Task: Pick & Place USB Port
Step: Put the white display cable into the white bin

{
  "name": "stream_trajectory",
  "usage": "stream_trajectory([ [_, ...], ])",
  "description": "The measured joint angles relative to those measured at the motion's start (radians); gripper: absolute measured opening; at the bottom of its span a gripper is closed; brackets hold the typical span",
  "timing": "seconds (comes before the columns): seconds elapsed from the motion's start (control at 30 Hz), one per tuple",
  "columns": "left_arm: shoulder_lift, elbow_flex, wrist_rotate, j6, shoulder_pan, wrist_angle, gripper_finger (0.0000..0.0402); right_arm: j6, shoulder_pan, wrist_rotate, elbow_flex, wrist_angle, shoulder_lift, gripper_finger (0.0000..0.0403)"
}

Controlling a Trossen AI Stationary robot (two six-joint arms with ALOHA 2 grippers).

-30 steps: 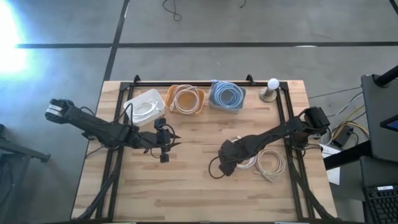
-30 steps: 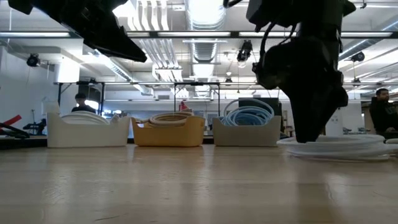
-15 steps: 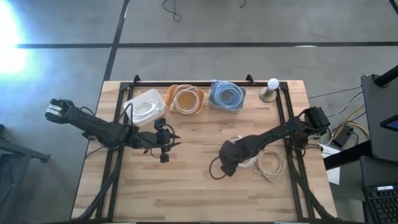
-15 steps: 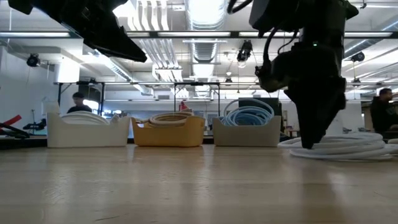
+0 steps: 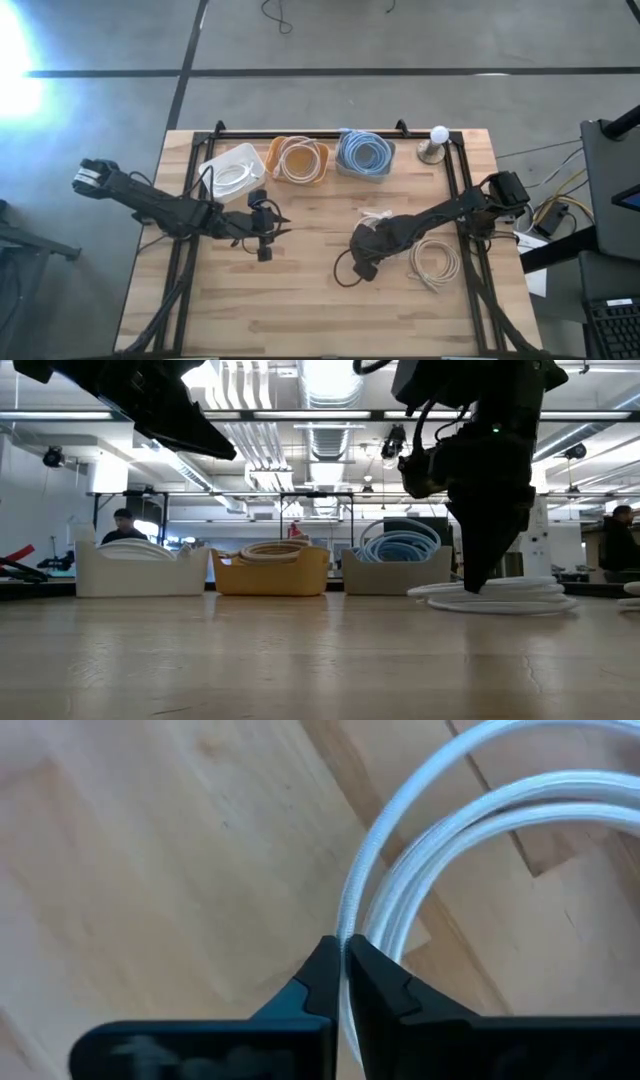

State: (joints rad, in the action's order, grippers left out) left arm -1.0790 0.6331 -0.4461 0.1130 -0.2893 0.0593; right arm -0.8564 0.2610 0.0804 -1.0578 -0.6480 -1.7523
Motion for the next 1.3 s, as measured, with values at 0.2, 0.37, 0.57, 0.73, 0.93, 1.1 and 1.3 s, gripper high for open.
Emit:
stream_trajectory([
  [0.2, 0.000, 0.000, 0.002, 0.031, 0.000, -0.029, 0.0122, 0.126, 0.000, -0.002, -0.079, 0.003, 0.002, 0.0009],
  [0.37, -0.010, 0.000, 0.103, -0.049, 0.000, -0.107, 0.0122, 0.243, -0.001, -0.001, -0.129, 0.052, -0.004, 0.0008],
  [0.57, -0.104, 0.001, 0.188, -0.172, 0.000, -0.233, 0.0122, 0.286, -0.002, 0.001, -0.146, 0.111, -0.018, 0.0008],
  [0.73, -0.256, 0.003, 0.195, -0.213, 0.000, -0.379, 0.0122, 0.286, -0.002, 0.001, -0.144, 0.150, -0.036, 0.0008],
  [0.93, -0.430, 0.090, 0.233, -0.237, 0.004, -0.411, 0.0124, 0.287, -0.002, -0.002, -0.138, 0.157, -0.050, 0.0008],
  [1.1, -0.535, 0.176, 0.295, -0.294, 0.014, -0.393, 0.0156, 0.286, -0.002, -0.002, -0.143, 0.158, -0.062, 0.0008],
  [1.3, -0.614, 0.251, 0.368, -0.361, 0.039, -0.369, 0.0205, 0.285, -0.002, -0.002, -0.143, 0.159, -0.061, 0.0008],
])
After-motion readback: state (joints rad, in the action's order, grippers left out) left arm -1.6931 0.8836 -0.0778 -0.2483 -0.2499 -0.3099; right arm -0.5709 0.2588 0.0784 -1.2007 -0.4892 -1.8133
